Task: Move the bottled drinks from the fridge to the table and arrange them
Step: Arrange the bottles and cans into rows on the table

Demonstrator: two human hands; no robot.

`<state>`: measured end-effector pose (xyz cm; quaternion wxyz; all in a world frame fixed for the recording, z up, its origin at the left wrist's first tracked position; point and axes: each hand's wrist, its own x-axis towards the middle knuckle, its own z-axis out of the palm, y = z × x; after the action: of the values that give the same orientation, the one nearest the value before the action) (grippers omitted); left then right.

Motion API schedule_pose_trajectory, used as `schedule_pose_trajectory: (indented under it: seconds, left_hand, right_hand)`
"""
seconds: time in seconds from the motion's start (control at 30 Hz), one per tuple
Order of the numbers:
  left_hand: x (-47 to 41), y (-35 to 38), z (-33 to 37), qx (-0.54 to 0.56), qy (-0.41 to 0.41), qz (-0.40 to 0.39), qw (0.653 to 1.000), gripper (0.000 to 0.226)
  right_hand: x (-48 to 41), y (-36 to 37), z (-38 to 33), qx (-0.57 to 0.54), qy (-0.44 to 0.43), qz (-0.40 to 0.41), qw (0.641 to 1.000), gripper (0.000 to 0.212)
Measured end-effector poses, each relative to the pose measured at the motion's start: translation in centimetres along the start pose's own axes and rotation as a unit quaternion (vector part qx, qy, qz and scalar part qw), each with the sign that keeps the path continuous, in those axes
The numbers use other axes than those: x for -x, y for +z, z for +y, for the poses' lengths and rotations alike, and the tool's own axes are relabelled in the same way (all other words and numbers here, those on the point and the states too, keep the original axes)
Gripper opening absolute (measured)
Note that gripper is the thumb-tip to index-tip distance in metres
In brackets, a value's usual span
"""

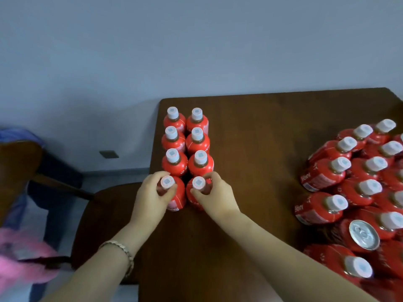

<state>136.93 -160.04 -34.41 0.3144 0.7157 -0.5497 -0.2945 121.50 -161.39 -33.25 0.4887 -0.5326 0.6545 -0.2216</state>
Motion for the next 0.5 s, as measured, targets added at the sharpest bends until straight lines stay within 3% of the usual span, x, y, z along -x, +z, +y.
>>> schedule_pose_trajectory:
  seconds: [0.07, 0.13, 0.17, 0.27, 0.33, 0.5]
  left_hand:
    - [0.4, 0.1, -0.6, 0.002, -0.025, 0.022, 0.999, 0.029]
    - [0.4, 0.5, -1.2, 0.044, -0.136, 0.006, 0.990, 0.049]
    - [0.4, 0.6, -1.4, 0.107, -0.219, -0.028, 0.969, 0.061]
    - [0.1, 0.9, -1.2, 0.342, -0.387, -0.106, 0.850, 0.072]
    - [0.0, 0.9, -1.5, 0.394, -0.391, -0.121, 0.823, 0.074]
    - [-0.5, 1.7, -1.7, 0.443, -0.383, -0.107, 0.804, 0.069]
  right_hand:
    - [0.8, 0.9, 0.5, -0.041, 0.010, 0.025, 0.999, 0.052]
    - [1.2, 1.5, 1.0, -0.074, 0.067, 0.033, 0.994, 0.063]
    - [1.1, 1.9, 1.1, -0.106, 0.125, 0.022, 0.986, 0.070]
    - [0.5, 2.2, 1.5, -0.284, 0.234, -0.045, 0.929, 0.090]
    - [0.2, 2.5, 2.1, -0.367, 0.223, -0.066, 0.901, 0.088]
    - [-0.9, 3.0, 2.7, -0.391, 0.170, -0.035, 0.904, 0.065]
